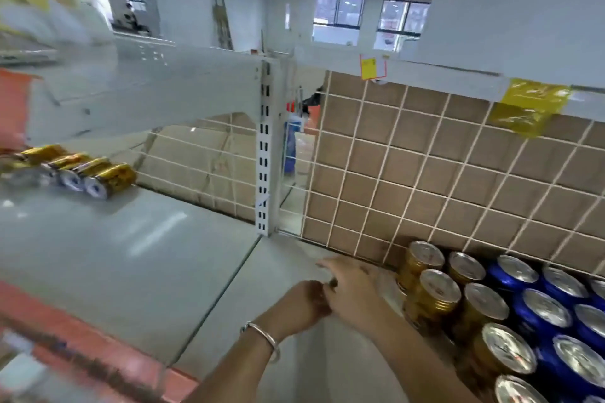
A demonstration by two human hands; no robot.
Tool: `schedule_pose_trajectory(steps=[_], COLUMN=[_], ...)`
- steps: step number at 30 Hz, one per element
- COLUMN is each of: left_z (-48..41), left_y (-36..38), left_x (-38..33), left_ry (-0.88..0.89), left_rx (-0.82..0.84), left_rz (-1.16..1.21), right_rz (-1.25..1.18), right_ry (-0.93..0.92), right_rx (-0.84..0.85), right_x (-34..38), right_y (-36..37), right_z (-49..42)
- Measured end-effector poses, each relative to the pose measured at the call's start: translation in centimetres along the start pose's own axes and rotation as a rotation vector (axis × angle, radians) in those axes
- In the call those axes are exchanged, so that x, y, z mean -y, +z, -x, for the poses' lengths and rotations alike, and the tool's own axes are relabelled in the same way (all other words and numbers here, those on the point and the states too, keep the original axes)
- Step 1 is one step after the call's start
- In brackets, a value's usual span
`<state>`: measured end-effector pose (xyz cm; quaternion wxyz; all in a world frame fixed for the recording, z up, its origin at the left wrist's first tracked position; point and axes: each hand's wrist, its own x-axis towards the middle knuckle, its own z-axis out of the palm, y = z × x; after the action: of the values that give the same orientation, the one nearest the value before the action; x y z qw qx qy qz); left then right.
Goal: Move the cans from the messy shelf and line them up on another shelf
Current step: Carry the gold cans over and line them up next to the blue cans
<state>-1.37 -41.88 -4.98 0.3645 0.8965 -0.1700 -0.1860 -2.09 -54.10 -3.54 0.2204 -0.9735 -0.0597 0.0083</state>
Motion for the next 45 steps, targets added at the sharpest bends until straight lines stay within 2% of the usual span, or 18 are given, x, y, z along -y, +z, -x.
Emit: schedule_pose_trajectory(steps=[8,11,16,20,25,29,35,41,45], left_z=[9.9,14.5,23.1,29.8,35.7,38.9,40.0,37.7,35.5], left_y=[-8.1,-10.7,-16.0,-20.5,-25.2,-29.2,-32.8,-36.9,-41.2], left_x=[9.5,12.4,18.6,23.4,29.1,32.3,37.6,42.6,46.1], left_ry=[-0.257,-0.28,-0.361,-0.329,-0.403,-0.399,-0.431,-0.427,-0.449], left_rx=[-0.247,-0.293,-0.324,-0.35,-0.288,-0.253,-0.24,-0.176,-0.216], left_rz=[0.021,0.017,0.02,-0.051,-0.141,-0.148,-0.117,-0.142,-0.148], right_rz=[0.116,0.142,0.178,0.196,0.129,0.117,0.181,0.104,0.063], right_ry=[-0.114,-0.163,-0.226,-0.206,-0.185,-0.175,-0.165,-0.206,-0.222], right_rx=[0.399,0.468,0.44,0.35,0.342,0.368,0.409,0.442,0.45], right_x=[12.1,17.3,25.4,30.4,35.8,39.5,43.0,47.1,50.7], right_y=[6.4,8.8,12.6,14.0,16.8,18.2,20.5,22.4,24.7], right_z=[-1.5,-1.5,-0.3,-0.1,0.0,-0.8,-4.0,-10.6,-16.5])
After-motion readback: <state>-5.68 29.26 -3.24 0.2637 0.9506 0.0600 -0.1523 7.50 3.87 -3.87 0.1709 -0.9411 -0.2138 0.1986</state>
